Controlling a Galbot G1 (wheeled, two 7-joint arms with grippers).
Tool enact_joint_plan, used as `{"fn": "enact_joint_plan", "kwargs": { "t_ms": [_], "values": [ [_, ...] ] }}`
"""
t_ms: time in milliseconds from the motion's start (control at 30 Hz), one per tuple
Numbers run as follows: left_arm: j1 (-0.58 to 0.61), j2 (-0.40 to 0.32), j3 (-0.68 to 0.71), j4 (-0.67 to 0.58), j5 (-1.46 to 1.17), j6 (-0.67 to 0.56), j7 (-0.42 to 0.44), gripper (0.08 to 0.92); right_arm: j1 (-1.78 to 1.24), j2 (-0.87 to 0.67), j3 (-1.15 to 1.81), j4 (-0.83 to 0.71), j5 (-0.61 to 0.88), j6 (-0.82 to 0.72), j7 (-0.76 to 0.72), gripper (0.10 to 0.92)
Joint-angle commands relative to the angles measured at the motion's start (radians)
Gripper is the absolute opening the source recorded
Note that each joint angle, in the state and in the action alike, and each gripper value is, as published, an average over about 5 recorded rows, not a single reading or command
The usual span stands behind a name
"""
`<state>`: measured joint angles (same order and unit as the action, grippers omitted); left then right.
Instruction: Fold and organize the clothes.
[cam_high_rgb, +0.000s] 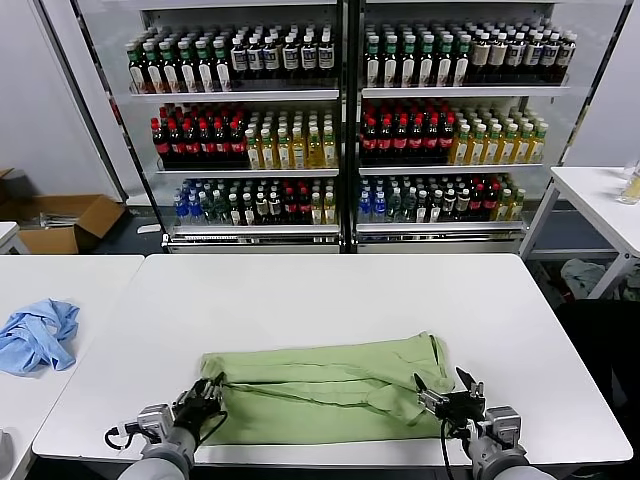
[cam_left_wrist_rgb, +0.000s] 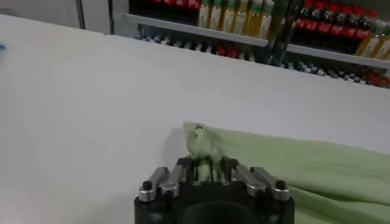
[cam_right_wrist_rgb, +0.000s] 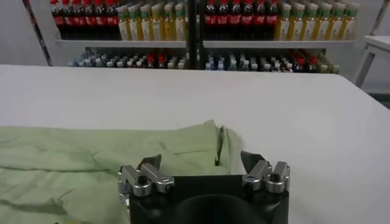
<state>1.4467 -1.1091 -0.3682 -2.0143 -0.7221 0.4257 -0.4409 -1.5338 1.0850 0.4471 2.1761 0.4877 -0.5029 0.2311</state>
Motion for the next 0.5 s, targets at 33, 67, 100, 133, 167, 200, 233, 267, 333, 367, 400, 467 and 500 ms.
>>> {"fn": "enact_joint_plan", "kwargs": {
  "t_ms": [33, 67, 100, 133, 167, 200, 233, 267, 333, 367, 400, 467, 500],
  "values": [
    [-0.003, -0.020, 0.011, 0.007, 0.120, 0.008, -0.008, 0.299, 0.000, 0.000, 0.001, 0.003, -0.003, 0.001, 0.000, 0.823],
    [-0.002, -0.019, 0.008, 0.004, 0.147, 0.008, -0.003, 0.264, 0.000, 0.000, 0.000, 0.003, -0.004, 0.001, 0.000, 0.823],
    [-0.002, -0.018, 0.004, 0.000, 0.174, 0.009, 0.001, 0.238, 0.000, 0.001, -0.001, 0.003, -0.005, 0.001, 0.000, 0.823],
    [-0.001, -0.018, -0.002, -0.006, 0.201, 0.010, 0.006, 0.212, 0.000, 0.001, -0.002, 0.003, -0.005, 0.001, 0.000, 0.823],
    [0.000, -0.017, -0.009, -0.015, 0.227, 0.011, 0.009, 0.178, 0.000, 0.001, -0.002, 0.003, -0.006, 0.001, 0.000, 0.823],
    [0.002, -0.016, -0.017, -0.028, 0.252, 0.014, 0.012, 0.153, 0.000, 0.000, -0.003, 0.004, -0.006, 0.001, 0.000, 0.823],
    [0.004, -0.014, -0.028, -0.042, 0.276, 0.017, 0.014, 0.134, 0.001, 0.000, -0.003, 0.004, -0.007, 0.001, 0.000, 0.823],
    [0.006, -0.009, -0.042, -0.056, 0.297, 0.021, 0.017, 0.113, 0.002, -0.001, -0.003, 0.005, -0.007, 0.000, 0.000, 0.823],
    [0.008, 0.007, -0.081, -0.078, 0.337, 0.032, 0.028, 0.097, 0.004, -0.005, -0.002, 0.006, -0.007, 0.000, 0.000, 0.823],
    [0.010, 0.020, -0.109, -0.081, 0.359, 0.041, 0.040, 0.093, 0.005, -0.006, -0.001, 0.007, -0.006, 0.000, 0.000, 0.823],
    [0.011, 0.036, -0.139, -0.078, 0.377, 0.053, 0.056, 0.092, 0.008, -0.007, -0.001, 0.008, -0.005, -0.001, 0.000, 0.823],
    [0.014, 0.070, -0.211, -0.059, 0.395, 0.085, 0.093, 0.092, 0.016, -0.007, -0.003, 0.005, -0.004, -0.001, 0.000, 0.823],
    [0.016, 0.089, -0.255, -0.046, 0.390, 0.106, 0.112, 0.092, 0.021, -0.006, -0.005, 0.003, -0.004, -0.002, 0.000, 0.823]
  ]
}}
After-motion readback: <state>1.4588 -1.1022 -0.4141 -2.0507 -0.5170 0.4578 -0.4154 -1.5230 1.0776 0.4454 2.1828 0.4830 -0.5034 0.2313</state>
